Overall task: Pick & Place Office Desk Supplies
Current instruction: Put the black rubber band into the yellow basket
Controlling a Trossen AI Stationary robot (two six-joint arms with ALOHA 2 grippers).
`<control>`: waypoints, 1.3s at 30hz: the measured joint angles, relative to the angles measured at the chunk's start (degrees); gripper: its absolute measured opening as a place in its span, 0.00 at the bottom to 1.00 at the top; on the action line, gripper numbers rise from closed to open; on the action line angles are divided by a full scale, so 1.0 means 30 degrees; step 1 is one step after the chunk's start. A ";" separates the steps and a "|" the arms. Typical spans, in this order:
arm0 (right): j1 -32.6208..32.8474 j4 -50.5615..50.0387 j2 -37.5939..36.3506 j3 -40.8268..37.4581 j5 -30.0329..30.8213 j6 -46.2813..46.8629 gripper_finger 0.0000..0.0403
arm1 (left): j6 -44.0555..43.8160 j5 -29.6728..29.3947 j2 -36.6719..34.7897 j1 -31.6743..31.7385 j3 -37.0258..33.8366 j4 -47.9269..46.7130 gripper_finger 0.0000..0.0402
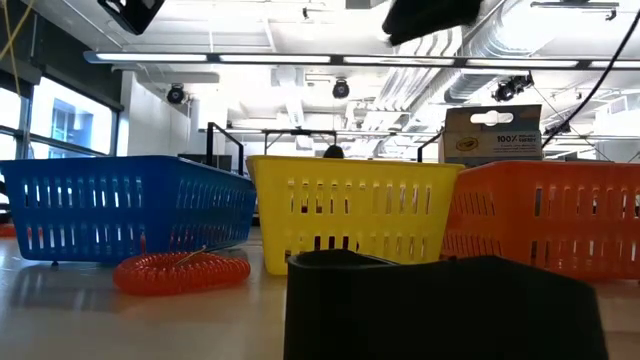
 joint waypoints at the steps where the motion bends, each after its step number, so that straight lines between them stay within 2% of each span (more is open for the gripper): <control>1: 0.0091 -0.1172 -0.0586 0.0000 0.0363 0.0808 0.39 | -0.0119 0.0002 0.0000 0.0000 0.0000 -0.0031 0.29; 7: -0.0054 -0.8938 -0.3343 0.0000 0.0551 0.8152 0.33 | -0.0324 -0.0002 0.0000 0.0000 0.0000 -0.0077 0.29; 12: -0.1164 -1.6987 -0.4032 -0.0009 -0.1638 1.5619 0.29 | -0.0327 -0.0005 0.0000 0.0000 0.0000 -0.0059 0.29; 15: -0.2502 -1.9134 -0.4067 -0.0636 -0.3381 1.7309 0.27 | -0.0327 -0.0005 0.0000 0.0000 0.0000 -0.0059 0.29; 18: -0.4005 -1.8163 -0.4427 -0.2052 -0.4980 1.6315 0.26 | -0.0327 -0.0005 0.0000 0.0000 0.0000 -0.0059 0.29; 25: -0.7857 -1.1813 -0.4644 -0.5924 -0.8522 1.1583 0.25 | -0.0327 -0.0013 0.0000 0.0000 0.0000 -0.0071 0.29; 28: -0.8925 -0.9521 -0.4590 -0.7147 -0.8692 0.9687 0.25 | -0.0327 -0.0018 0.0000 0.0000 0.0000 -0.0075 0.29; 32: -0.9549 -0.8285 -0.4593 -0.8155 -0.9163 0.7599 0.25 | -0.0327 -0.0020 0.0000 0.0000 0.0000 -0.0242 0.29; 39: -1.0043 -0.7751 -0.4593 -0.8808 -0.9485 0.7308 0.25 | -0.0327 -0.0027 0.0000 0.0044 0.0000 -0.0416 0.29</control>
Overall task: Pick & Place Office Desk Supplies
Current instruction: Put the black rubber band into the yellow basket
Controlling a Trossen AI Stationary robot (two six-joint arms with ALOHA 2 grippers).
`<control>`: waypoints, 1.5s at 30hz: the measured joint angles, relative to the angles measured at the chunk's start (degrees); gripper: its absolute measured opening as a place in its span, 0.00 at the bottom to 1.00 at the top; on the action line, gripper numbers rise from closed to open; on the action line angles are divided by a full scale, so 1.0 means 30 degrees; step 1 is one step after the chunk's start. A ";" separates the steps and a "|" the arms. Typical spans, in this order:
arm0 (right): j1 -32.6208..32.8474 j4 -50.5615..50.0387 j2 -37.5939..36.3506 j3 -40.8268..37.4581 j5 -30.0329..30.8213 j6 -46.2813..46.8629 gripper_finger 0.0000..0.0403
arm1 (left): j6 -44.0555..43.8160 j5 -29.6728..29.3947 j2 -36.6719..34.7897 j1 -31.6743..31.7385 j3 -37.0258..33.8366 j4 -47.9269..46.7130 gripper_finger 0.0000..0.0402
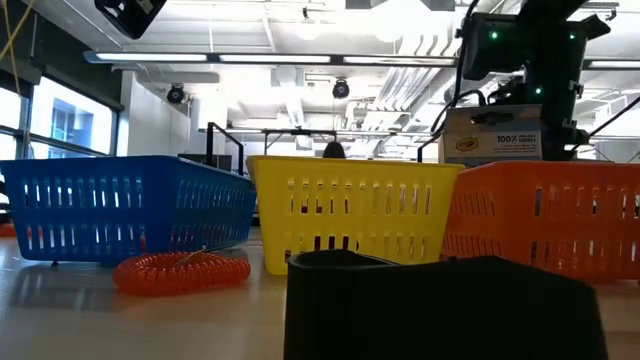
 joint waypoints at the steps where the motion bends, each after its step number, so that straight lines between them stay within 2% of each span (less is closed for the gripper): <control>1: -0.0010 0.0351 0.0000 -0.0183 0.0149 -0.0202 0.25 | -0.0062 0.0000 0.0000 0.0000 0.0000 0.0000 0.29; 7: -0.0555 0.2006 0.0007 -0.1556 0.0351 -0.0986 0.25 | -0.0605 -0.0007 0.0000 0.0000 0.0000 0.0000 0.29; 12: -0.1070 0.3347 0.0007 -0.2667 0.1460 -0.1501 0.25 | -0.0641 -0.0007 0.0006 0.0000 0.0000 0.0000 0.29; 20: -0.1786 0.6130 0.0000 -0.4359 0.1124 -0.2922 0.25 | -0.0641 -0.0007 0.0005 0.0000 0.0000 0.0000 0.29; 30: -0.2491 0.6998 -0.0051 -0.5275 0.0264 -0.2793 0.24 | -0.0641 -0.0007 0.0007 0.0000 0.0007 0.0007 0.29; 34: -0.2523 0.7025 -0.0044 -0.5290 0.0184 -0.2785 0.18 | -0.0641 -0.0007 0.0007 0.0000 0.0012 0.0007 0.29; 39: -0.2523 0.7157 -0.0029 -0.5303 0.0209 -0.2863 0.03 | -0.0641 -0.0007 0.0007 0.0000 0.0015 0.0007 0.29; 45: -0.2438 0.8185 -0.0022 -0.5328 0.0185 -0.3367 0.01 | -0.0641 -0.0007 0.0007 0.0000 0.0015 0.0007 0.29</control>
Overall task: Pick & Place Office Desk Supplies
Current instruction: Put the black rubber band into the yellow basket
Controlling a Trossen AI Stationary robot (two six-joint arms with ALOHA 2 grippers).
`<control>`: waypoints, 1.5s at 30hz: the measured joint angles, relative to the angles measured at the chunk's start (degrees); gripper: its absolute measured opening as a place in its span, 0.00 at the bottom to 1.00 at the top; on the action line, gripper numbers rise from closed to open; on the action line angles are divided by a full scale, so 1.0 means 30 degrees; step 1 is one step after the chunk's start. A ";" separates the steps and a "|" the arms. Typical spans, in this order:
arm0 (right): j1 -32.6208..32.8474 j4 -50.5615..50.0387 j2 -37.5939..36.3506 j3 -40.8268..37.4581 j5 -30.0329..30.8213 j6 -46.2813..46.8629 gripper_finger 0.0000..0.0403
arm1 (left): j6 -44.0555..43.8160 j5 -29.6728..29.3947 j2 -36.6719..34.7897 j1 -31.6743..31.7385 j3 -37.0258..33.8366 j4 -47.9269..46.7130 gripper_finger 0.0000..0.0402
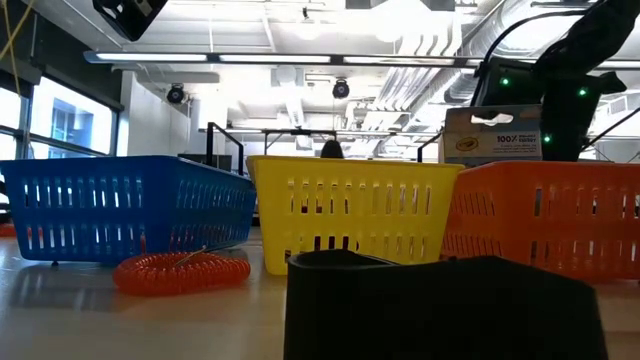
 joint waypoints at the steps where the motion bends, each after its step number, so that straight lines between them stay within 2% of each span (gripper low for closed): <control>1: 0.0047 0.0118 0.0007 -0.0013 0.0040 -0.0080 0.01 | 0.0000 0.0000 0.0000 0.0000 0.0000 0.0001 0.29; 12: 0.0097 0.1181 0.0036 -0.0078 0.0213 -0.0499 0.01 | 0.0000 0.0000 0.0000 0.0000 0.0000 -0.0007 0.29; 30: 0.0643 0.5814 0.0073 -0.0057 -0.0551 -0.1553 0.01 | 0.0000 0.0000 0.0000 0.0000 0.0000 -0.0028 0.29; 45: 0.0643 0.6013 0.0044 -0.0020 -0.0454 -0.1930 0.01 | 0.0002 0.0000 0.0000 0.0000 0.0000 -0.0079 0.29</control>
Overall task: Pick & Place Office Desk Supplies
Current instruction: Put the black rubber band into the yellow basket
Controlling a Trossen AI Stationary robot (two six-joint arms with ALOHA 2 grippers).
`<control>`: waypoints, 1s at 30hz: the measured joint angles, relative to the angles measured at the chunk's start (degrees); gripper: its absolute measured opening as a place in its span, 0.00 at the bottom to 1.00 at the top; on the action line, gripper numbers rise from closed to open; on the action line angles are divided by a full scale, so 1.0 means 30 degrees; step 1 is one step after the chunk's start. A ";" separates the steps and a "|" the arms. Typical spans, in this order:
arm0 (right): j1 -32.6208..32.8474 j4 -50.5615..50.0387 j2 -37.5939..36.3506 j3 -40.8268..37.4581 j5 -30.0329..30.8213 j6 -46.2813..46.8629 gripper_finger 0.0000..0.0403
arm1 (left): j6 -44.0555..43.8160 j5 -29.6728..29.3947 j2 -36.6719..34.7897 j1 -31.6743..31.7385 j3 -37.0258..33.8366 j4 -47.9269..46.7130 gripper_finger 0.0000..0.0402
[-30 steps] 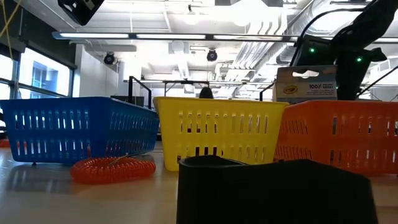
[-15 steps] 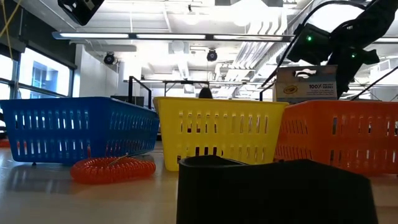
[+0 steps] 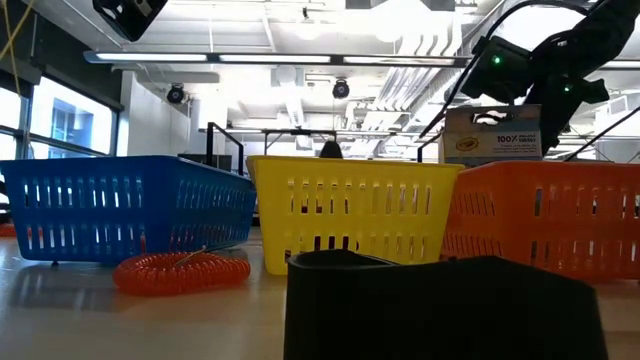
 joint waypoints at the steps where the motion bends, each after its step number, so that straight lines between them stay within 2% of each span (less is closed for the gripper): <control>1: 0.0000 -0.0004 0.0000 0.0000 -0.0021 0.0000 0.01 | -0.0002 0.0000 0.0000 0.0000 0.0000 0.0000 0.29; 6: -0.0007 -0.0061 -0.0007 0.0000 -0.0942 -0.0138 0.07 | 0.0002 0.0000 0.0000 0.0000 0.0000 0.0000 0.29; 14: -0.0007 -0.0229 -0.0007 0.0000 -0.0549 -0.0310 0.34 | -0.0026 0.0000 0.0000 0.0157 0.0000 0.0005 0.29; 18: 0.0000 -0.0478 -0.0015 0.0000 -0.0787 -0.0474 0.44 | -0.0150 0.0000 0.0000 0.0367 0.0000 0.0005 0.29; 30: 0.0327 -0.1342 -0.0029 0.0007 -0.1054 0.0007 0.55 | -0.0228 -0.0007 0.0000 0.0357 0.0000 0.0007 0.29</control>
